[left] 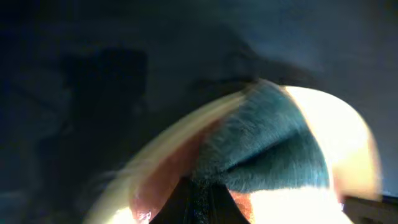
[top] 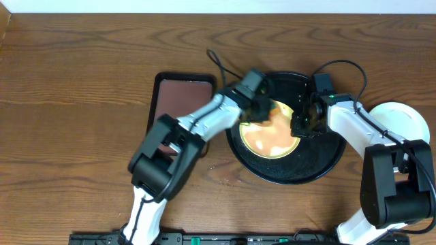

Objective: Clean dirty plates on tray and stack at the side

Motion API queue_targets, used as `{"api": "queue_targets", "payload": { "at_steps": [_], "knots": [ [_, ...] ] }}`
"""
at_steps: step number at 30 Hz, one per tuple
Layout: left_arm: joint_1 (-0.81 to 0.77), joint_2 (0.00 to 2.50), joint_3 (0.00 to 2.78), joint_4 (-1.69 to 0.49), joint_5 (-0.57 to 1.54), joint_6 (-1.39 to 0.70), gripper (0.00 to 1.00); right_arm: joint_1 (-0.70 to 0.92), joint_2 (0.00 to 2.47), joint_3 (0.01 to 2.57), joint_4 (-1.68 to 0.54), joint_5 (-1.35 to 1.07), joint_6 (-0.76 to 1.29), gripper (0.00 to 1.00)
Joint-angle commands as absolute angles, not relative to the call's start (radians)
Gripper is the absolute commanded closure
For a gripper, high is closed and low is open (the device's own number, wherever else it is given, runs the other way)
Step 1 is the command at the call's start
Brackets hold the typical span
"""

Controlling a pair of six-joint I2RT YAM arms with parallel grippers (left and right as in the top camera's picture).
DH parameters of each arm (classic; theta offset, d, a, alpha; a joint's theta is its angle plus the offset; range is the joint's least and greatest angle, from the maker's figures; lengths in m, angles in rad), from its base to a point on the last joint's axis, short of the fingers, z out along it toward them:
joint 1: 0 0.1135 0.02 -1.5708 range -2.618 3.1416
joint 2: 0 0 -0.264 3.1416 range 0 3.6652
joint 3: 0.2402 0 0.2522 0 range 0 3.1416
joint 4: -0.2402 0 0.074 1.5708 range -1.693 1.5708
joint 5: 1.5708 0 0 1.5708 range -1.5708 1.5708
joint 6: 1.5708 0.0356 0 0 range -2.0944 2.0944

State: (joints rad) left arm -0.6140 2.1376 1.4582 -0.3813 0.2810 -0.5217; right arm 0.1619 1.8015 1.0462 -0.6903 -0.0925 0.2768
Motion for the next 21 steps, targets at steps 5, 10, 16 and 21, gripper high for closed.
{"api": "queue_targets", "payload": {
  "at_steps": [5,10,16,21],
  "knots": [
    [-0.576,2.109,1.480,-0.634,-0.012,-0.480,0.93,0.165,1.822,1.024,-0.703,-0.027,0.253,0.99],
    [-0.608,2.059,1.480,-0.754,0.008,-0.498,0.93,0.165,1.822,1.024,-0.703,-0.027,0.253,0.99],
    [-0.643,2.075,1.448,-0.776,0.103,-0.556,0.92,0.165,1.822,1.024,-0.702,-0.027,0.264,0.99],
    [-0.676,2.100,1.417,-0.686,0.227,-0.590,0.92,0.165,1.822,1.024,-0.699,-0.027,0.265,0.99]
  ]
}}
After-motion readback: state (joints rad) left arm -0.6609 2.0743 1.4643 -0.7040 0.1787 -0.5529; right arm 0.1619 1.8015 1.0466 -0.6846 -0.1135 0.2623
